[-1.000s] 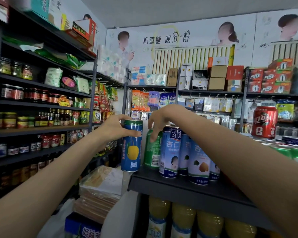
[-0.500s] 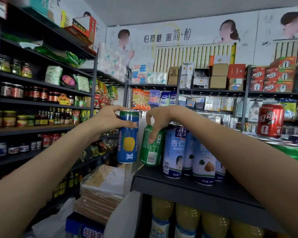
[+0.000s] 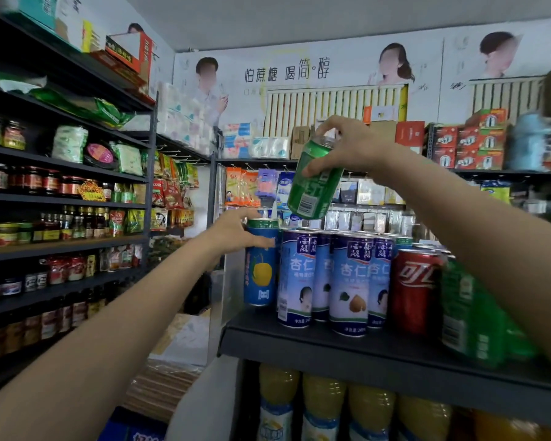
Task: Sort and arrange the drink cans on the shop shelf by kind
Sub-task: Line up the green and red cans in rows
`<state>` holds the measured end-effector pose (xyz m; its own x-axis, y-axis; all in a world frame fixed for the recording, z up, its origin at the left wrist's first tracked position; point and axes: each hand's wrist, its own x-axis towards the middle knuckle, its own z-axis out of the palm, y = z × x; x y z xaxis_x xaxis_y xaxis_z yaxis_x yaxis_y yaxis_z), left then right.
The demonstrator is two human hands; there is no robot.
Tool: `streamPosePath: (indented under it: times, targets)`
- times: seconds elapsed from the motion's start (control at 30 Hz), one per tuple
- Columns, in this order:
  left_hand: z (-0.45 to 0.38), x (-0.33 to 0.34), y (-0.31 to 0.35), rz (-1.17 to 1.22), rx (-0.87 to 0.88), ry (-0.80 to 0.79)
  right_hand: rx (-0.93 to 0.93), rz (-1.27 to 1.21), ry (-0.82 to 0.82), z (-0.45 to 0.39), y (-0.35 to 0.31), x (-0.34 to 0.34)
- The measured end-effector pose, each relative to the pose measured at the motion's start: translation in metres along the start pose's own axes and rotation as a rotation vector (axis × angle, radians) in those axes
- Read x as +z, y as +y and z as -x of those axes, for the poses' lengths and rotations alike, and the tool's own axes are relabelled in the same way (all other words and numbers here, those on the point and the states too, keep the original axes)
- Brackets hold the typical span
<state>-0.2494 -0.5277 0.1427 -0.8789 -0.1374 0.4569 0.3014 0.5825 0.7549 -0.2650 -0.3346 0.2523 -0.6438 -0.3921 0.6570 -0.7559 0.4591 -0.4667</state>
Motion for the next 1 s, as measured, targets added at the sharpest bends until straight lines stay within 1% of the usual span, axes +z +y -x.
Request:
streamPosePath:
  times: [0.07, 0.2, 0.3, 0.33, 0.37, 0.47, 0.5, 0.53, 0.6, 0.67, 0.73, 0.83, 0.93, 1.0]
  targets:
    - [-0.009, 0.01, -0.002, 0.022, -0.028, -0.031, 0.018, 0.0, -0.003, 0.007, 0.01, -0.01]
    - [-0.018, 0.021, -0.004, 0.08, -0.144, -0.119, 0.029, -0.001, 0.013, 0.019, 0.023, -0.029]
    - [-0.017, 0.019, 0.006, 0.105, -0.168, -0.16, 0.043, -0.027, 0.027, 0.028, 0.028, -0.04]
    - [-0.016, 0.016, 0.012, 0.099, -0.154, -0.13, 0.046, -0.042, 0.028, 0.032, 0.028, -0.044]
    - [-0.014, 0.014, 0.02, 0.086, -0.116, -0.061, 0.05, -0.059, 0.033, 0.035, 0.029, -0.049]
    - [-0.006, 0.012, 0.052, 0.056, 0.073, 0.238, 0.068, -0.115, 0.09, 0.045, 0.03, -0.066]
    - [-0.002, 0.017, 0.064, 0.053, 0.143, 0.284, 0.072, -0.121, 0.116, 0.049, 0.03, -0.073]
    - [0.001, 0.025, 0.077, 0.044, 0.206, 0.286, 0.078, -0.116, 0.143, 0.053, 0.03, -0.08]
    - [0.009, 0.048, 0.105, 0.016, 0.315, 0.215, 0.087, -0.104, 0.18, 0.065, 0.031, -0.099]
    - [0.017, 0.077, 0.127, 0.012, 0.389, 0.101, 0.106, -0.062, 0.197, 0.083, 0.03, -0.12]
    - [0.025, 0.104, 0.144, 0.008, 0.438, -0.032, 0.142, -0.007, 0.189, 0.103, 0.034, -0.143]
    - [0.033, 0.139, 0.16, -0.015, 0.461, -0.216, 0.197, 0.092, 0.157, 0.135, 0.048, -0.17]
    - [0.039, 0.167, 0.16, -0.168, 0.449, -0.363, 0.23, 0.188, 0.106, 0.168, 0.072, -0.183]
    - [0.042, 0.185, 0.153, -0.351, 0.447, -0.381, 0.26, 0.156, 0.056, 0.189, 0.093, -0.182]
